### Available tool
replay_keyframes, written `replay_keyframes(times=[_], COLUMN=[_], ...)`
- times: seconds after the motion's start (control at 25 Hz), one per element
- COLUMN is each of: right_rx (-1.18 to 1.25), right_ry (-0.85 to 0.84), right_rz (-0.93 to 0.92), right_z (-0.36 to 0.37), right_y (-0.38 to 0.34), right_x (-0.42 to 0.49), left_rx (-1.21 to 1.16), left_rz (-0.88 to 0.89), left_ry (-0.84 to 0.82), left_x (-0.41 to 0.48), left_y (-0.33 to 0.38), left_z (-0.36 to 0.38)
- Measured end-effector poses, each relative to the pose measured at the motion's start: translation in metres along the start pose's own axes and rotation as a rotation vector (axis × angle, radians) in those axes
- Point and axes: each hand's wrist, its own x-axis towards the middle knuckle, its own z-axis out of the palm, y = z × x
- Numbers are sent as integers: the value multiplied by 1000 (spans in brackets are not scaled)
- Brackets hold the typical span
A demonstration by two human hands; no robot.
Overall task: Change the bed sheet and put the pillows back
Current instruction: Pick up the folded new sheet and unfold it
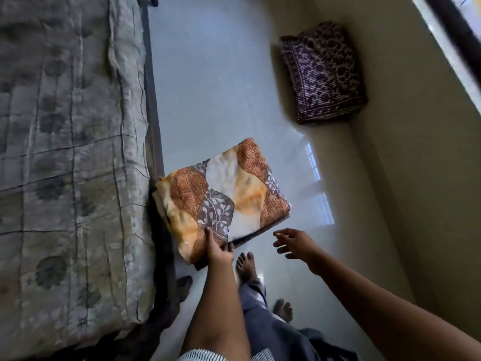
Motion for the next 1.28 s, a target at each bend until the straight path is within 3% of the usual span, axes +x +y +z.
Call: replay_keyframes(times=[0.16, 0.32, 0.4, 0.48, 0.6, 0.72, 0.84, 0.92, 1.0, 1.08, 1.12, 1.2, 1.28], right_rx=[339, 544, 740, 924, 810, 717, 745, 801, 858, 873, 855, 794, 732], right_ry=[-38, -153, -191, -102, 92, 51, 56, 64, 94, 115, 130, 145, 78], right_rz=[156, 324, 351, 295, 126, 8, -11, -23, -44, -88, -108, -158, -206], right_z=[5, 14, 18, 11, -45, -114, -180, -233, -280, -317, -329, -345, -357], right_y=[-6, -25, -30, -37, -56, -75, -73, -67, -68, -76, -82, -102, -130], right_x=[5, 3, 2, 6, 20, 17, 2, -2, -6, -5, 0, 10, 22], left_rx=[11, -13, -17, -15, 3, -78, -36, 178, 706, 1265, 1419, 1534, 1643], left_rz=[188, 249, 246, 237, 276, 284, 221, 187, 228, 412, 570, 859, 997], left_ry=[-122, -193, -200, -190, -121, -13, -21, -91, -131, -159, -194, -281, -423], left_x=[-28, -80, -109, -130, -148, -156, -162, -165, -171, -171, -172, -178, -184], left_y=[6, 5, -3, -17, -54, -94, -137, -167, -187, -199, -204, -214, -229], left_z=[0, 8, 8, 10, 26, 65, 110, 135, 152, 173, 185, 217, 258])
